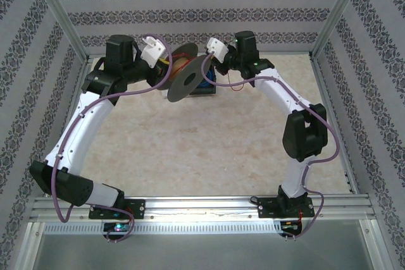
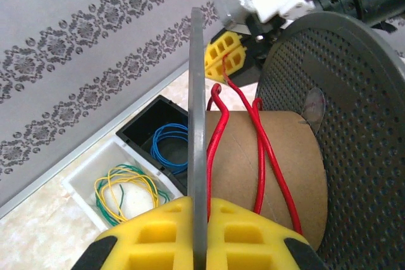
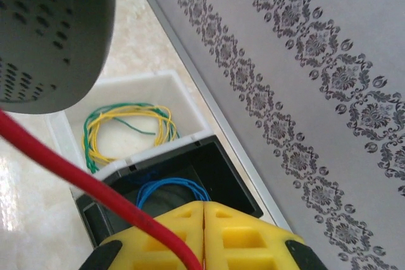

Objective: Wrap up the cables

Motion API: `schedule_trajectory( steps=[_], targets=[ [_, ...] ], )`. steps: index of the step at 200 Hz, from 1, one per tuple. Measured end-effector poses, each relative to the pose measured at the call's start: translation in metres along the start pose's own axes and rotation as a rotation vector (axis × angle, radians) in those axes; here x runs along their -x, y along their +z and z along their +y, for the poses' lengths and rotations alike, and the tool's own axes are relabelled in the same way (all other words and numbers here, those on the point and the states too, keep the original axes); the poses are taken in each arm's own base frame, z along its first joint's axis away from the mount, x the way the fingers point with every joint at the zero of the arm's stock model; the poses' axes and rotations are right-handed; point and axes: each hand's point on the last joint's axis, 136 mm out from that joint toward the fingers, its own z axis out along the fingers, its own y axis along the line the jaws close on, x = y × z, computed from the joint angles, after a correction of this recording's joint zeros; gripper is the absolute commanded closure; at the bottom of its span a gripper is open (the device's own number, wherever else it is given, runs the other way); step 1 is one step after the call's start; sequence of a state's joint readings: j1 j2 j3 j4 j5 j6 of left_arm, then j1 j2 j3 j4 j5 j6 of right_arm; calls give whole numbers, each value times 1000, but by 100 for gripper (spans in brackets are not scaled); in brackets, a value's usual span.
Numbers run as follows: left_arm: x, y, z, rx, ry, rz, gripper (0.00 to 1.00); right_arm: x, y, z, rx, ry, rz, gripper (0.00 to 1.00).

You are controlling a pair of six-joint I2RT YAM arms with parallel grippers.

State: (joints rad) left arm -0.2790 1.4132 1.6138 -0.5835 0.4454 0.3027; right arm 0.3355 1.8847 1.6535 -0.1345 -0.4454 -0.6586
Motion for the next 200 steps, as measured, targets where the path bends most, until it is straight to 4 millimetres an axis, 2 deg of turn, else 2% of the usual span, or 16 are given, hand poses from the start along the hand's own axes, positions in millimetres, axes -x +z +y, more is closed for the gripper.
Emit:
schedule_trajectory(
  steps=[17, 60, 92, 126, 160, 200],
  targets=[
    [6, -3, 2, 13, -15, -11, 100, 0, -4, -2, -16, 25, -25, 89],
    [32, -13, 6, 29, -25, -81, 100, -23, -3, -2, -29, 98, -14, 89],
    [30, -9, 7, 29, -50, -72, 100, -30, -1, 2, -26, 129, -14, 88],
    [28, -8, 11, 38, -80, -68, 100, -47, 3, 11, -15, 171, 5, 73],
    [35, -18, 39, 148, -95, -94, 100, -72, -1, 18, -2, 227, 38, 69],
    [37, -19, 41, 154, -101, -99, 100, -69, -8, 17, 1, 236, 17, 68]
  ],
)
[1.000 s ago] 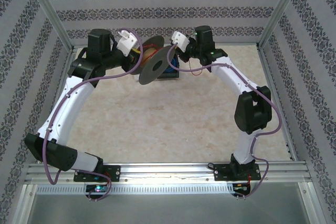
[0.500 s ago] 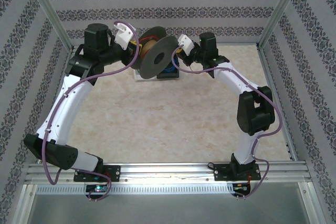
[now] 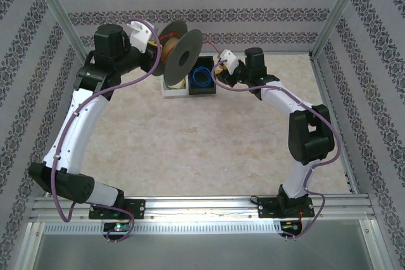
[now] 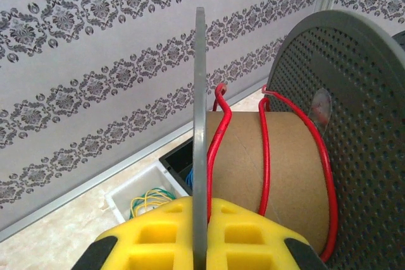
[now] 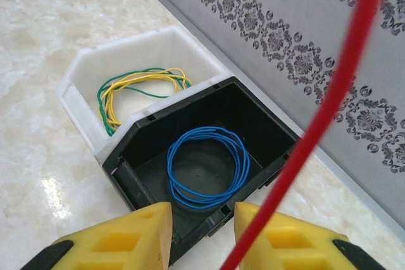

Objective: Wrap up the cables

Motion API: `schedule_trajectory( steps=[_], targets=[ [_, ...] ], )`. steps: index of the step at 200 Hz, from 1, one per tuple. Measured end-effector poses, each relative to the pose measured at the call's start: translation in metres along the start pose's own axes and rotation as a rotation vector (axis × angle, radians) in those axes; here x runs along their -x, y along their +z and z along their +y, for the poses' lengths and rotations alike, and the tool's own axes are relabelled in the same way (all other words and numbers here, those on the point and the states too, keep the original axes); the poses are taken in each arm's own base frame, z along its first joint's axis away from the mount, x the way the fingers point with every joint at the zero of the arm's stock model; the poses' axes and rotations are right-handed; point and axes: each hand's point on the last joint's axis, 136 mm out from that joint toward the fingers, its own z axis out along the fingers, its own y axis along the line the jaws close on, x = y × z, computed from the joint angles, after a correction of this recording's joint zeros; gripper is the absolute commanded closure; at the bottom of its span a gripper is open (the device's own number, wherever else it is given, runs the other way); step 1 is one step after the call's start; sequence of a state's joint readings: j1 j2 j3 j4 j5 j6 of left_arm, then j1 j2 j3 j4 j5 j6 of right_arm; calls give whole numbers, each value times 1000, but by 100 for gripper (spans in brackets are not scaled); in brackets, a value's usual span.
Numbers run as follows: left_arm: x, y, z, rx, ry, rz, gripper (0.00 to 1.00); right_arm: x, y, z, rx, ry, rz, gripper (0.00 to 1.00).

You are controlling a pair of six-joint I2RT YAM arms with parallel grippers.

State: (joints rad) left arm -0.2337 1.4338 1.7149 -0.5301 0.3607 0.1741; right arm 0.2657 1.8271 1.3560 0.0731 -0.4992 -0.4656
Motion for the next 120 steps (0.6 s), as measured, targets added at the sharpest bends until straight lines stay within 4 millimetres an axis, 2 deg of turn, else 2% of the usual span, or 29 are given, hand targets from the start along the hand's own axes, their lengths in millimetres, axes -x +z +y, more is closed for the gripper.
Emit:
schedule_trajectory(
  steps=[27, 50, 69, 83, 120],
  targets=[
    [0, 0, 0, 1, -4, 0, 100, 3, -5, 0, -1, -3, -12, 68],
    [0, -1, 3, 7, -15, 0, 100, -1, -8, 3, 4, 11, -11, 63],
    [-1, -1, 7, 14, -28, 0, 100, -6, -8, 5, 7, 22, -6, 63],
    [-1, -2, 8, 18, -34, 1, 100, -10, -7, 7, 9, 31, -2, 70],
    [-1, -2, 12, 28, -53, 1, 100, -16, -6, 10, 15, 67, 7, 99]
  ],
)
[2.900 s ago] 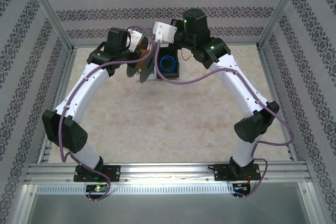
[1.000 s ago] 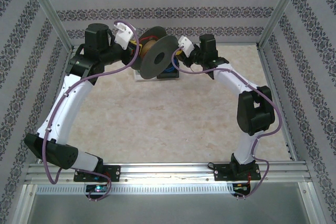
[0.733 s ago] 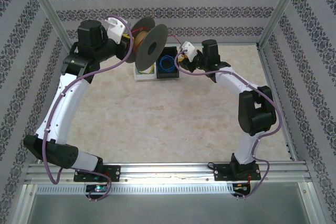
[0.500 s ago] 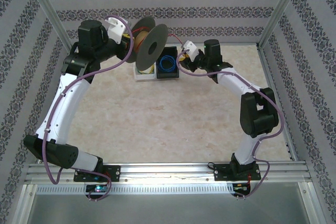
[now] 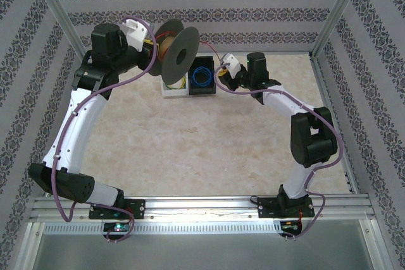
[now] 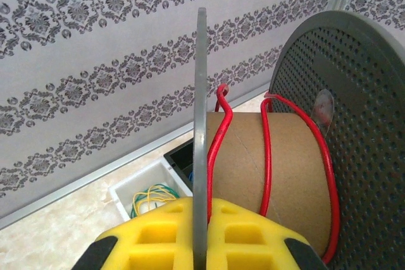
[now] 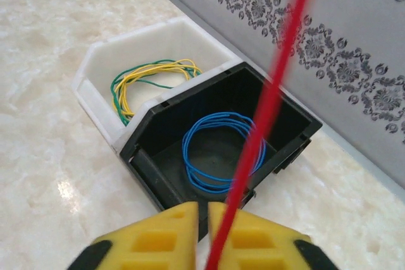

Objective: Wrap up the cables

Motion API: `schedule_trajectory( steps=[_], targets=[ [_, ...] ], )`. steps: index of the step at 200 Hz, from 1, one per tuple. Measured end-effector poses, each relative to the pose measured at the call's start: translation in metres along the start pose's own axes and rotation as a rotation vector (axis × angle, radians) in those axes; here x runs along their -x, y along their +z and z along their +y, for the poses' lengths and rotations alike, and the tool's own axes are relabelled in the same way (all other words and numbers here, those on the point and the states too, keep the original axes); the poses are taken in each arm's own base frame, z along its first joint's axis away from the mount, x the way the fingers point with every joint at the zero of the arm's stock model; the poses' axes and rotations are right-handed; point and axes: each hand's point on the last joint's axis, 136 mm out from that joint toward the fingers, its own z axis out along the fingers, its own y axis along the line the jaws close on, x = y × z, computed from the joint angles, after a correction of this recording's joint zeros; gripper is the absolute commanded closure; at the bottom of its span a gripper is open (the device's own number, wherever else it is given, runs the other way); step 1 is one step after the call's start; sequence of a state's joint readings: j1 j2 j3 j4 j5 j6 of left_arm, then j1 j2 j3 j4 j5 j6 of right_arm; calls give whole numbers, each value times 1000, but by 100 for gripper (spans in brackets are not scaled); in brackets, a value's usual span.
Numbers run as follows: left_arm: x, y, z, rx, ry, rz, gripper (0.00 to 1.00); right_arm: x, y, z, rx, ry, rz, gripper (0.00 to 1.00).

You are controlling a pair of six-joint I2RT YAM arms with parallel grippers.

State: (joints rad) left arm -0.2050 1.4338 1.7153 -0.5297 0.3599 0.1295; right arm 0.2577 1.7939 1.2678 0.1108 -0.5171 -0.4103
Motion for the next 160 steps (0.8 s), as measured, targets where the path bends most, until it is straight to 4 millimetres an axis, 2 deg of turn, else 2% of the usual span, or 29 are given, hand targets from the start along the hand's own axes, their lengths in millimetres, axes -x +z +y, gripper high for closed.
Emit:
schedule_trajectory(
  steps=[37, 64, 101, 160],
  targets=[
    [0, -1, 3, 5, -35, 0, 100, -3, 2, 4, 1, 20, 7, 100],
    [1, -1, 5, 14, -71, -5, 100, -3, 10, 17, -7, 26, 34, 100],
    [6, 8, 14, 43, -143, -35, 100, -5, 24, 52, -1, 42, 115, 100],
    [3, 35, 36, 99, -284, -53, 100, 17, 46, 117, 27, -2, 188, 100]
  ],
)
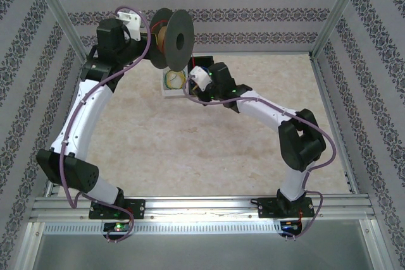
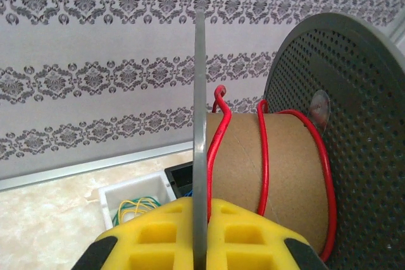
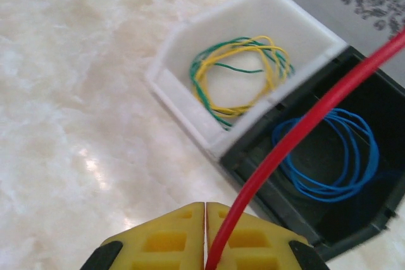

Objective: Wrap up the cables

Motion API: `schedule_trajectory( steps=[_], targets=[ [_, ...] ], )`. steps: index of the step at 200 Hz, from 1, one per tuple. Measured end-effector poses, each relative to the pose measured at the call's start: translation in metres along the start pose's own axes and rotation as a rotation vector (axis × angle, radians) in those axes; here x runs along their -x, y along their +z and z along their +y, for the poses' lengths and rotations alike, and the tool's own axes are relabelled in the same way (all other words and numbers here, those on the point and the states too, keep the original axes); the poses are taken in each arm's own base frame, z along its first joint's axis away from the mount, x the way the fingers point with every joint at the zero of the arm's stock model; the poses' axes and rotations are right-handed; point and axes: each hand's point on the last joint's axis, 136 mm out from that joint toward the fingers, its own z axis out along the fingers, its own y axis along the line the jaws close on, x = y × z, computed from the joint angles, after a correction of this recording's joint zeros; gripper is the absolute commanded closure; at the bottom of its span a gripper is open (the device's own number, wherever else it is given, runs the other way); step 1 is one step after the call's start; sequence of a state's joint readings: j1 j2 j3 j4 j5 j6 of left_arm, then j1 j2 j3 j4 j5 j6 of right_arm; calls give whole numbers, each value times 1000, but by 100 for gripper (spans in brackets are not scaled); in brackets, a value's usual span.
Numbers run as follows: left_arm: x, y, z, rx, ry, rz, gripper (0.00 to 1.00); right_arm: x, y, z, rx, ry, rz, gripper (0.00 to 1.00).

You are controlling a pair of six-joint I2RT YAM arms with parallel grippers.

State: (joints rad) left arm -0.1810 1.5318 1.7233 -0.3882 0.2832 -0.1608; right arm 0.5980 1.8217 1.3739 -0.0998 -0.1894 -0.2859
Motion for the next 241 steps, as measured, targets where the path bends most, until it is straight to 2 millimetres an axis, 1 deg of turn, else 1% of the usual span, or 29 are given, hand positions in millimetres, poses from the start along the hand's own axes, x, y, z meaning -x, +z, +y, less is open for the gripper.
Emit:
schedule_trajectory(
  steps=[27, 54, 71, 83, 103, 120, 138, 155, 176, 212, 222, 234, 241],
  targets=[
    [-1, 7, 4, 16, -36, -2, 100, 15, 5, 25, 25, -32, 12, 100],
    [0, 10, 11, 51, -39, -7, 100, 30, 6, 40, 37, -65, 22, 100],
    [1, 14, 12, 71, -27, -6, 100, 48, 2, 53, 46, -102, 9, 100],
    [-3, 20, 12, 86, -13, 6, 100, 62, -3, 63, 55, -133, -7, 100],
    [-15, 34, 8, 98, 19, 45, 100, 84, -13, 73, 59, -176, -35, 100],
    [-27, 45, 2, 102, 49, 81, 100, 93, -20, 70, 50, -201, -35, 100],
    [-38, 54, -5, 101, 85, 111, 100, 95, -25, 66, 36, -227, -17, 100],
    [-46, 59, -11, 101, 118, 137, 100, 97, -31, 63, 24, -265, 1, 100],
    [-50, 60, -16, 101, 153, 150, 100, 97, -37, 59, 16, -313, 26, 100],
    [-47, 59, -22, 117, 210, 142, 100, 97, -48, 47, 11, -380, 60, 100],
    [-48, 58, -22, 126, 234, 149, 100, 103, -52, 42, 0, -385, 50, 100],
    [-53, 57, -22, 136, 257, 170, 100, 115, -59, 31, -24, -376, 22, 100],
    [-53, 57, -23, 143, 260, 167, 100, 115, -61, 26, -27, -374, 25, 100]
  ],
)
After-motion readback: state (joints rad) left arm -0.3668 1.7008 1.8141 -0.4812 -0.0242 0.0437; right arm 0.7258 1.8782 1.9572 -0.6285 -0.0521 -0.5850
